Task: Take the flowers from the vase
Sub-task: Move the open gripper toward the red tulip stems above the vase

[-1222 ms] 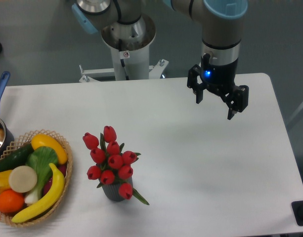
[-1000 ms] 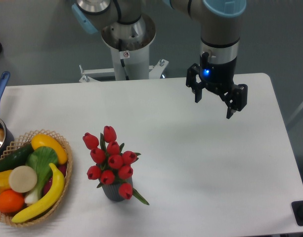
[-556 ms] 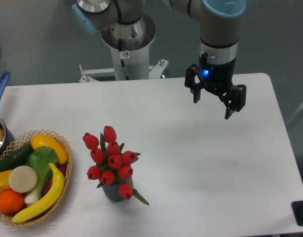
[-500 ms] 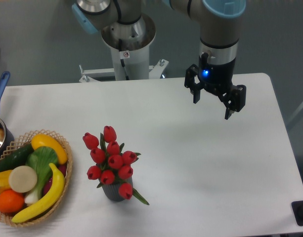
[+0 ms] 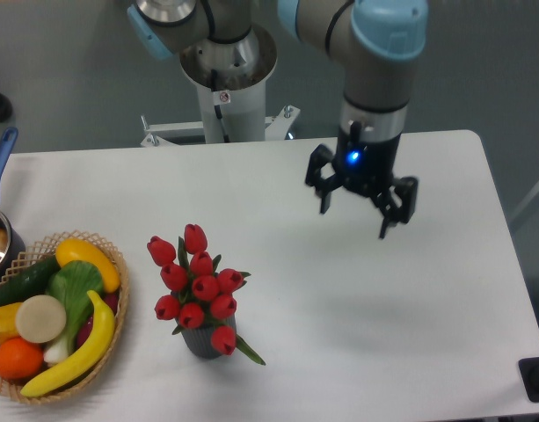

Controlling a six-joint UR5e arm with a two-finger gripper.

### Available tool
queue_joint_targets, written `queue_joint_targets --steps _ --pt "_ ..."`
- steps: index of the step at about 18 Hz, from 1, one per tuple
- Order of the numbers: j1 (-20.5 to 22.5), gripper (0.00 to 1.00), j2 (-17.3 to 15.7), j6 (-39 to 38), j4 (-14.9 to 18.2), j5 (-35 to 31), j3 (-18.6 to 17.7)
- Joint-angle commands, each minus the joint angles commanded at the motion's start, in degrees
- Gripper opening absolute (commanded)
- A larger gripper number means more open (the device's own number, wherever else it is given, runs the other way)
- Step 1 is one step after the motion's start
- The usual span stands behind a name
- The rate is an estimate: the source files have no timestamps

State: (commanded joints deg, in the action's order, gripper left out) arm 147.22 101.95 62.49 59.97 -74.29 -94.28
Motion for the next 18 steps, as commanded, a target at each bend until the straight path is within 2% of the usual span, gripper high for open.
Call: queue_joint_targets --steps 2,5,9,13,18 --pt "-0.1 1.00 -0.4 -0.2 -4.5 5.1 -4.3" --pt "0.5 1.00 -0.8 -0.3 -4.9 7.9 -7.4" --pt "3.9 1.00 -3.0 1.0 -5.5 23.2 -12.3" --pt "5.4 1.00 -3.7 4.1 -5.6 33.2 -14.3" --pt "4.9 1.00 -3.4 8.9 -9.0 42.0 -15.8"
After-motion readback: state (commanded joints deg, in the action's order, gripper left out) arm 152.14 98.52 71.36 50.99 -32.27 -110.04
